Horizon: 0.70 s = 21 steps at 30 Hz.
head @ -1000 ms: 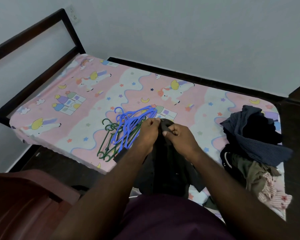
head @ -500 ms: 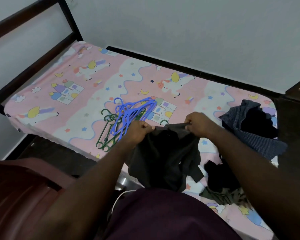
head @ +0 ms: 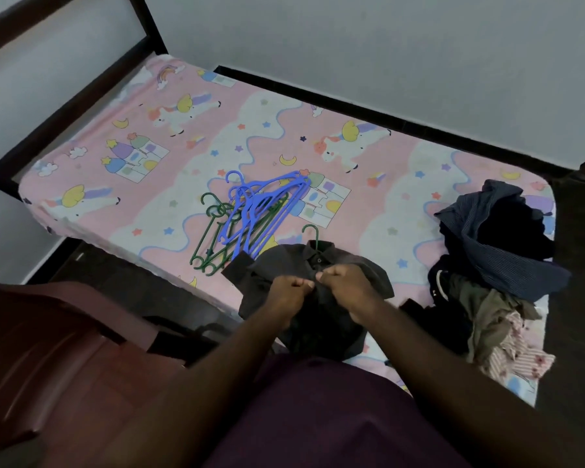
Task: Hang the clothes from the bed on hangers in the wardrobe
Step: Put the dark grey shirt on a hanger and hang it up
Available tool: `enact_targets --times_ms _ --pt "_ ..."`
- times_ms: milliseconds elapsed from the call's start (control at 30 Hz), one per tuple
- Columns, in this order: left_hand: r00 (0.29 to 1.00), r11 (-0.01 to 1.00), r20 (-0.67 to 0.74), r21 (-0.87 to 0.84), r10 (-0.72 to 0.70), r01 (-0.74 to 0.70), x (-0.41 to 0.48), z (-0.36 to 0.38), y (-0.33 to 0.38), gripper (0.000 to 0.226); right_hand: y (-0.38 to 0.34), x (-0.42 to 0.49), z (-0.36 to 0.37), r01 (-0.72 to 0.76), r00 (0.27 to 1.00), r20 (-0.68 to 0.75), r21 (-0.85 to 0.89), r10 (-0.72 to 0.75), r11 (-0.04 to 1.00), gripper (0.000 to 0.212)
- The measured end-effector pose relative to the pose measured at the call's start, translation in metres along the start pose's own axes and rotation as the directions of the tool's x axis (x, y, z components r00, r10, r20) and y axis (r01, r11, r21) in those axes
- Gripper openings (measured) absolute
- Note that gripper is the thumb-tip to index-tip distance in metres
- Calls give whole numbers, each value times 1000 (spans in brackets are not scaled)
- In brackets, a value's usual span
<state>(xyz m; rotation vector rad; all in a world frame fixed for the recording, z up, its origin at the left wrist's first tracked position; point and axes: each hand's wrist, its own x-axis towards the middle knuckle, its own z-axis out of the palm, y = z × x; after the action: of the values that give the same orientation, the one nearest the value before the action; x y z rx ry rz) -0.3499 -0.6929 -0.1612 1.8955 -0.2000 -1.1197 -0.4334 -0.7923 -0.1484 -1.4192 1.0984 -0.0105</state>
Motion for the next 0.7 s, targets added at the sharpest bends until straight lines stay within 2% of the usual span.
enact_targets --times_ms 200,433,700 --pt "1000 998 28 -69 11 -9 0 0 9 41 -7 5 -7 -21 1000 -2 72 21 997 22" --pt "999 999 25 -10 46 -46 0 -2 10 23 -1 8 -8 -33 999 43 115 28 993 13" --pt "999 999 37 -4 40 -40 2 1 13 27 -5 9 -21 87 994 71 -55 -83 995 18"
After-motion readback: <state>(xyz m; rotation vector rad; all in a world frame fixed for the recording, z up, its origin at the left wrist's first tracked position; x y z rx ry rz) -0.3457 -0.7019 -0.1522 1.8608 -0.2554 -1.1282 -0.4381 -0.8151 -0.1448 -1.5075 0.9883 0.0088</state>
